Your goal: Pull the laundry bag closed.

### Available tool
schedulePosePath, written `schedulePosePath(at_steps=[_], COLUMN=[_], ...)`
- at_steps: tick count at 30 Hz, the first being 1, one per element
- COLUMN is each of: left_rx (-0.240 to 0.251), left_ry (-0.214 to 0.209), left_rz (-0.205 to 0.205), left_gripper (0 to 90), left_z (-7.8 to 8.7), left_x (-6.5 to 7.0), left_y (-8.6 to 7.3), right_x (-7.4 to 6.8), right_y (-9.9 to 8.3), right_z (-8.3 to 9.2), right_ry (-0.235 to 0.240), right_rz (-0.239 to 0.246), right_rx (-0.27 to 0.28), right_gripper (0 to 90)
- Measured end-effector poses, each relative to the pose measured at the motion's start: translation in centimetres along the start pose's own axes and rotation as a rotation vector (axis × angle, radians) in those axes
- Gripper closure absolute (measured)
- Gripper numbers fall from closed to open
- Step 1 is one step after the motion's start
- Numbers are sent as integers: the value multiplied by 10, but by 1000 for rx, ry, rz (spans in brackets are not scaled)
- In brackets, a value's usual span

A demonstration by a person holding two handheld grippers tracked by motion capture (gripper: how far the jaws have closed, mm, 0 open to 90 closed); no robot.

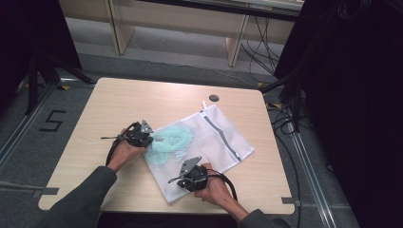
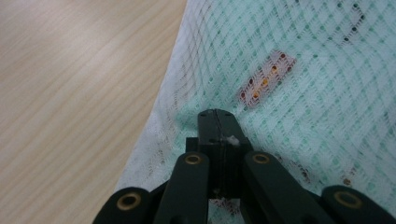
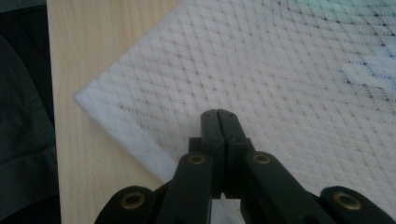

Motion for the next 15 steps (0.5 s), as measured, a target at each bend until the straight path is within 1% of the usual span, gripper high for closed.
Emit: schedulePosePath(at_steps=[1,2,3,4,5,6,7,8,9,10,11,12,13,14,15], left_rx=[10,9,8,9,12,13,17,21,33,40,57,70,86,103,119], left_ry=[-6,4,0,6,14,13,17,14,21,28,20,15,15,3,-7], left_rz=[18,10,16,18,10,6,11,12,25,29,44,48,55,57,71], left_gripper=[895,895,895,895,895,895,895,895,895,894,893,893,892,893,893], left_z=[-2,-3,-4,-5,-7,-8,-9,-10,-9,-7,-3,3,9,17,24], left_x=[0,-2,-2,-2,-3,-3,-3,-3,-3,-4,-3,-3,-2,-1,1], left_y=[2,3,4,6,7,9,10,11,12,12,14,15,17,19,20], right_x=[0,0,-1,-2,-2,-4,-4,-3,-3,-3,-3,-3,0,0,0], right_y=[0,2,3,6,6,9,9,10,10,10,10,9,9,8,7], right_z=[0,-1,-2,-4,-4,-6,-6,-6,-6,-6,-6,-6,-4,-2,1], right_ry=[0,-3,-2,1,1,3,3,1,1,0,0,4,-10,6,6], right_rz=[0,15,2,21,21,0,0,13,13,13,10,10,23,3,-26], right_rx=[0,1,7,5,5,12,12,7,7,10,14,14,16,18,23], right_gripper=[900,900,900,900,900,900,900,900,900,900,900,900,900,900,900])
Point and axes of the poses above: each handheld gripper's, and its own axes: z roughly backward along the jaws, y roughly out of its top, x roughly to its right, the point moved 9 cm from there along -z, roughly forward along the jaws, and after that the axes turned 4 degrees about -x, right-handed, at the moved point
